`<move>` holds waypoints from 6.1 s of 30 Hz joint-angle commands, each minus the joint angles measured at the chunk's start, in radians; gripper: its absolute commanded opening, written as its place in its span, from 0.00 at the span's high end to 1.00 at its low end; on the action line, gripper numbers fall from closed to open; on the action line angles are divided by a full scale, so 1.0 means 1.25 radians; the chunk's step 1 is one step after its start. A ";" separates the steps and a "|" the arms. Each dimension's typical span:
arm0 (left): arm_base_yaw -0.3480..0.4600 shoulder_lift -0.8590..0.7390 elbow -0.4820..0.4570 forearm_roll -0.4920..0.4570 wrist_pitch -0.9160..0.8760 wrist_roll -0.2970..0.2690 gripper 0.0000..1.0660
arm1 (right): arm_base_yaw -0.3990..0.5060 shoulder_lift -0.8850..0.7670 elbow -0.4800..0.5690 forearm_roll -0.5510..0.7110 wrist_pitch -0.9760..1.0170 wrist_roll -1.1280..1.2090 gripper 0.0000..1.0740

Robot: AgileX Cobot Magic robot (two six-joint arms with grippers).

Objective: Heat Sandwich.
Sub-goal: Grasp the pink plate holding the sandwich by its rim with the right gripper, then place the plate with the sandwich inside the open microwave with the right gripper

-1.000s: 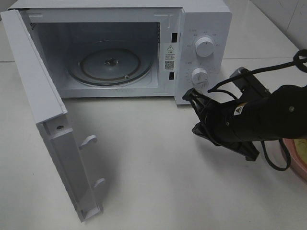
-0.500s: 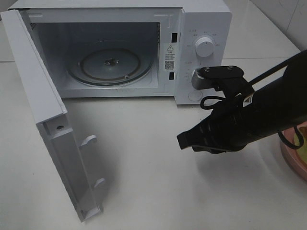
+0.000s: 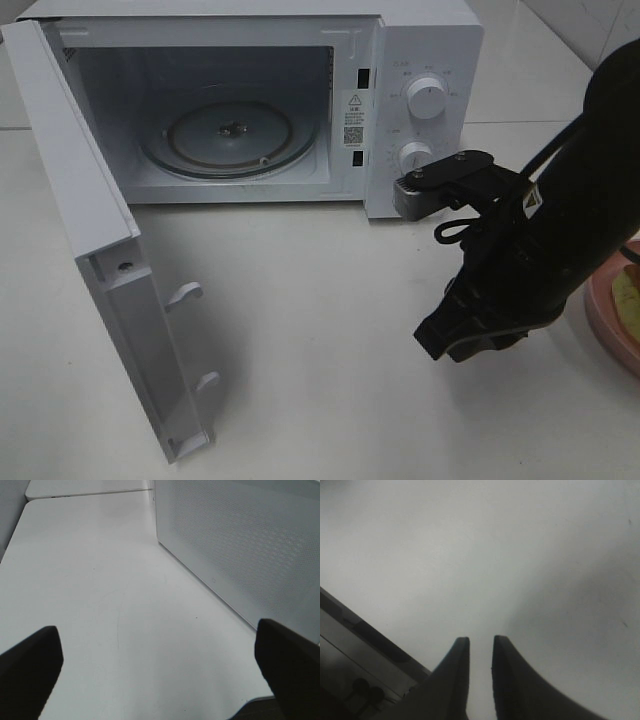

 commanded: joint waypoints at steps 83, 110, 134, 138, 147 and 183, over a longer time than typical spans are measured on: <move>0.002 -0.012 0.001 0.000 -0.010 0.000 0.06 | -0.340 0.198 0.014 -0.298 -0.094 0.265 0.27; 0.002 -0.012 0.001 0.000 -0.010 0.000 0.06 | -0.340 0.228 0.014 -0.332 -0.090 0.309 1.00; 0.002 -0.012 0.001 0.000 -0.010 0.000 0.06 | -0.338 0.225 0.014 -0.343 -0.087 0.309 1.00; 0.002 -0.012 0.001 0.000 -0.010 0.000 0.06 | -0.338 0.225 0.014 -0.346 -0.078 0.309 1.00; 0.002 -0.012 0.001 0.000 -0.010 0.000 0.06 | -0.297 0.225 0.013 -0.370 -0.046 0.310 1.00; 0.002 -0.012 0.001 0.000 -0.010 0.000 0.06 | 0.011 -0.008 0.099 -0.525 0.166 0.453 1.00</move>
